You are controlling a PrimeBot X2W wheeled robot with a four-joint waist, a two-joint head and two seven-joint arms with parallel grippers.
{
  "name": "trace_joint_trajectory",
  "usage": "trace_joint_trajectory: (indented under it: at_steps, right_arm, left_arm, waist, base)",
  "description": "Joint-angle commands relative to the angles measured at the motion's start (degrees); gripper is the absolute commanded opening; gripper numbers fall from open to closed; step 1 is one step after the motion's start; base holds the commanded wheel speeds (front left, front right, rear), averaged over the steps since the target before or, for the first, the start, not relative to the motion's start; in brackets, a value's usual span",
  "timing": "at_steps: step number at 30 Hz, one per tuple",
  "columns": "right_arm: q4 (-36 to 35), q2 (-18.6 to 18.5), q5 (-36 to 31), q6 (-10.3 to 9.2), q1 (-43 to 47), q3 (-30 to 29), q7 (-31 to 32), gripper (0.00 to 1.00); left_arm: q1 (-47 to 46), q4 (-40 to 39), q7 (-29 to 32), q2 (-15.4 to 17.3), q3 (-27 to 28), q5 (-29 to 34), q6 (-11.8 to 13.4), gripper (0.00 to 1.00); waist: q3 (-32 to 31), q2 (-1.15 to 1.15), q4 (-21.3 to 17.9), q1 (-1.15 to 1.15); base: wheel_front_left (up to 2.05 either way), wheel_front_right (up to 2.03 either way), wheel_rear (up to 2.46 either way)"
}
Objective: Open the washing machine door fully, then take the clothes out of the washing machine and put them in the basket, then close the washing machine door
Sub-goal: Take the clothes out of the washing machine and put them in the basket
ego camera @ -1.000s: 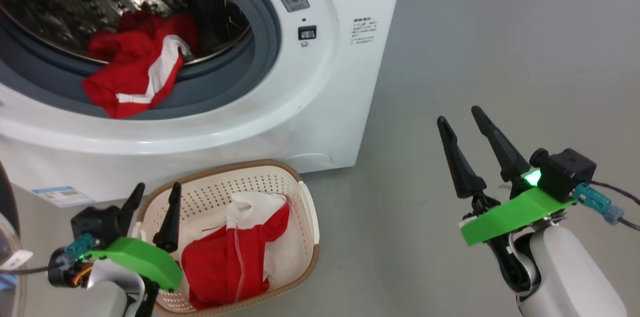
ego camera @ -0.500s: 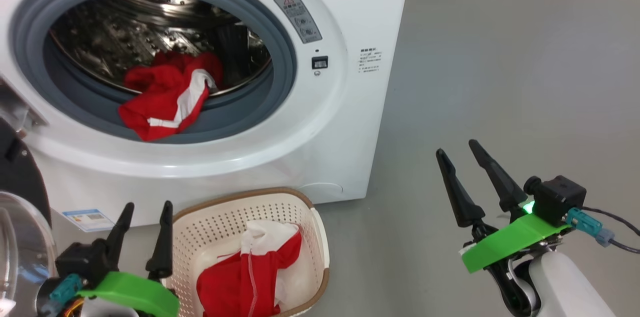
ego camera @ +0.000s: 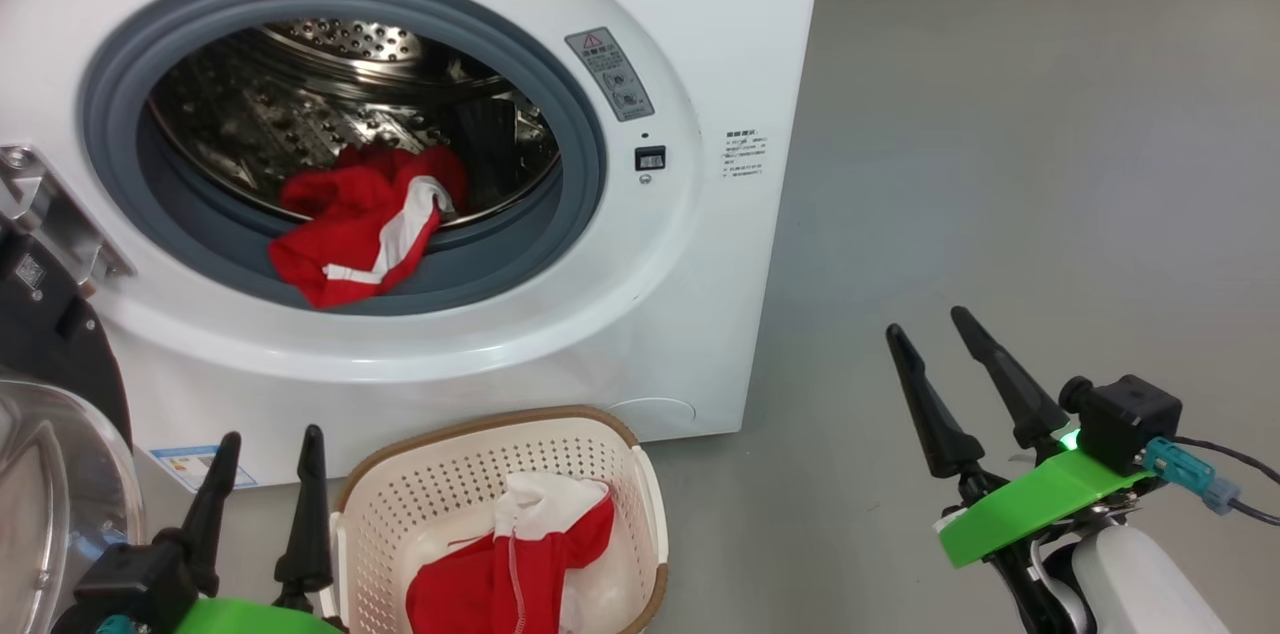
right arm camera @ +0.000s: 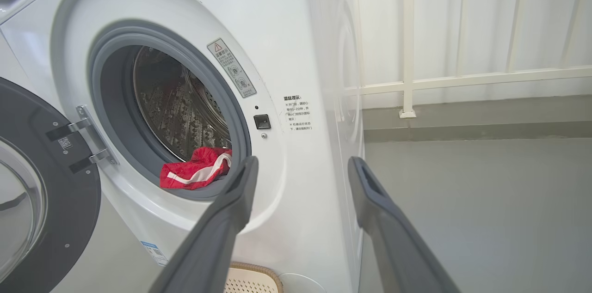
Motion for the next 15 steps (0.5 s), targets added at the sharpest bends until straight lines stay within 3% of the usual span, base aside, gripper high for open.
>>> trace_joint_trajectory:
  at_steps: [1, 15]
  right_arm:
    - [-1.51, -0.23, 1.11, 0.09, 0.07, 0.35, -0.26, 1.0]
    - [-2.09, -0.52, 0.75, 0.09, 0.48, -0.42, -0.26, 1.0]
  left_arm:
    - [-0.73, -2.21, -0.1, 1.38, 2.44, 0.13, 0.79, 1.0]
    - [-0.08, -4.52, 0.12, 1.94, 2.68, 0.16, 1.91, 1.0]
  waist:
    - [-0.25, 0.0, 0.27, 0.0]
    - [0.91, 0.0, 1.16, 0.0]
  base:
    - [0.0, 0.0, 0.0]
    - [0.0, 0.0, 0.0]
